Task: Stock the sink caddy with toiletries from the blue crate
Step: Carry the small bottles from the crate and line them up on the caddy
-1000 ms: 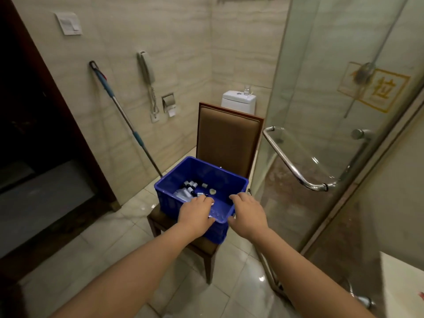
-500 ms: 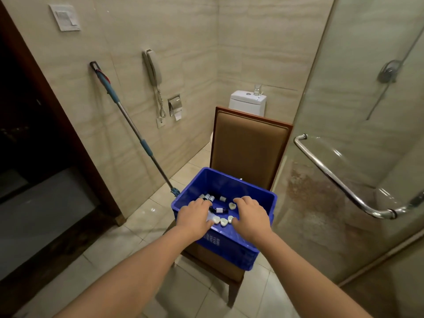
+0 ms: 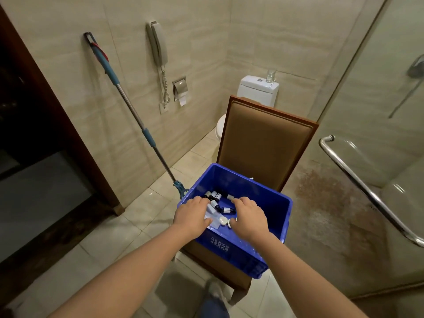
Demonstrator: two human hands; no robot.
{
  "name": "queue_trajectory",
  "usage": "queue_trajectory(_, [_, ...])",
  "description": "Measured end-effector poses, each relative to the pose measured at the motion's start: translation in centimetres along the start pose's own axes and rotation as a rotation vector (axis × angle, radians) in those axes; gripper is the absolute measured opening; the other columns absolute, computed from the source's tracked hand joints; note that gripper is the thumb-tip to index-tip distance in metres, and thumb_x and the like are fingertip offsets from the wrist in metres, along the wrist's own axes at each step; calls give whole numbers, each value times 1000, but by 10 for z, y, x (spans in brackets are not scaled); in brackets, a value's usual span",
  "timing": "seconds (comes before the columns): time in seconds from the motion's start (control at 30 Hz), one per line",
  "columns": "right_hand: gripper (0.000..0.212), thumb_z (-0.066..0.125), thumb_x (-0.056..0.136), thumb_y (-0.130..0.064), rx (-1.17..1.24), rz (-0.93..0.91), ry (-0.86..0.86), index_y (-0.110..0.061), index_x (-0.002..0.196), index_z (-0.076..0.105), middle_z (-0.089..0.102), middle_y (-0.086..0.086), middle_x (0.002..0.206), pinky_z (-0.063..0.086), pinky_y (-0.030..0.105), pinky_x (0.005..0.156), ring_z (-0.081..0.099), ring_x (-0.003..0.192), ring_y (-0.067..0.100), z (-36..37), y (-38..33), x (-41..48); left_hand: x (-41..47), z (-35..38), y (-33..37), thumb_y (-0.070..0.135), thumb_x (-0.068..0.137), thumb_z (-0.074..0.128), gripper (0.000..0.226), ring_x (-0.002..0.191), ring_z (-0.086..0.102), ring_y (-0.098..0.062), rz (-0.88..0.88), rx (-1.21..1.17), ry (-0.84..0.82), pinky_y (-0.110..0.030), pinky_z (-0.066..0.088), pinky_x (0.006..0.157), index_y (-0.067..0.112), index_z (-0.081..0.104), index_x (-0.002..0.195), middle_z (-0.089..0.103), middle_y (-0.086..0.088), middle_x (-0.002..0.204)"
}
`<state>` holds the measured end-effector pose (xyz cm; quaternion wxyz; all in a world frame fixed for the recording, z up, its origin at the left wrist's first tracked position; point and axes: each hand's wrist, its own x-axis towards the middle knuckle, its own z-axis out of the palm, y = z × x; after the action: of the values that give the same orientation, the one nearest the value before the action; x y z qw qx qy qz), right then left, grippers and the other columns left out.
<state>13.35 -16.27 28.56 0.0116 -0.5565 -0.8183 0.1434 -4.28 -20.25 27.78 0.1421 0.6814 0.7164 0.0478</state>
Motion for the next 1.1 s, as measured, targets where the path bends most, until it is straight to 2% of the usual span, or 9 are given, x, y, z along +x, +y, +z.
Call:
queue_trajectory(0.17, [51,54,91,-27,-8,6,-58,-20,140,43,44,2,140,41,34,101,46,123,23,17,9,51,47,14,-16,42,91,60,50,116,53,-19,-21,-40,-47,-34,48,85,26,42,135,49,2,133])
queue_trajectory(0.3, [52,52,92,-27,0,22,-137,-18,142,40,46,4,137,38,36,105,44,125,26,36,25,99,96,34,-26,42,92,59,54,120,50,-21,-48,-59,-121,-38,48,89,23,39,139,48,0,135])
queue_trajectory(0.67, [59,51,90,-21,72,102,-381,-17,147,37,39,5,144,35,40,109,37,132,28,112,86,222,230,112,-39,33,95,58,59,128,44,-25,-130,-71,-352,-41,47,96,18,33,146,38,-3,145])
queue_trajectory(0.8, [58,53,89,-18,83,114,-439,-16,145,39,39,7,147,36,42,109,37,133,30,146,103,254,263,148,-47,30,95,58,57,127,44,-26,-161,-72,-432,-42,47,94,16,34,144,38,-5,145])
queue_trajectory(1.0, [54,53,92,-18,106,118,-485,-15,144,39,38,7,147,33,40,111,36,134,29,193,122,292,299,203,-62,26,94,58,58,133,37,-25,-210,-75,-465,-39,43,98,15,32,145,32,-5,150])
queue_trajectory(1.1, [53,54,92,-19,93,110,-505,-15,143,39,39,8,145,35,44,108,38,131,30,211,127,310,314,224,-69,23,94,58,62,139,30,-25,-223,-61,-466,-39,40,100,15,29,148,26,-5,154])
